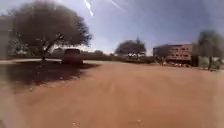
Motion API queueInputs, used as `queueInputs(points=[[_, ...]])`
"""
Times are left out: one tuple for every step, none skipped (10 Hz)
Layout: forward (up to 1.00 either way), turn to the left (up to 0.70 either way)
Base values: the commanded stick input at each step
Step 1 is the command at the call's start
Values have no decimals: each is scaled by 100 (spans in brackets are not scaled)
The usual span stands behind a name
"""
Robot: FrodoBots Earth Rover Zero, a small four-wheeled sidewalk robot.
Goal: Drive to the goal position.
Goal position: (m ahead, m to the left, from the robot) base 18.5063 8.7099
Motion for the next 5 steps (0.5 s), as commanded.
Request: queueInputs(points=[[100,0],[100,0],[100,0],[100,0],[100,0]])
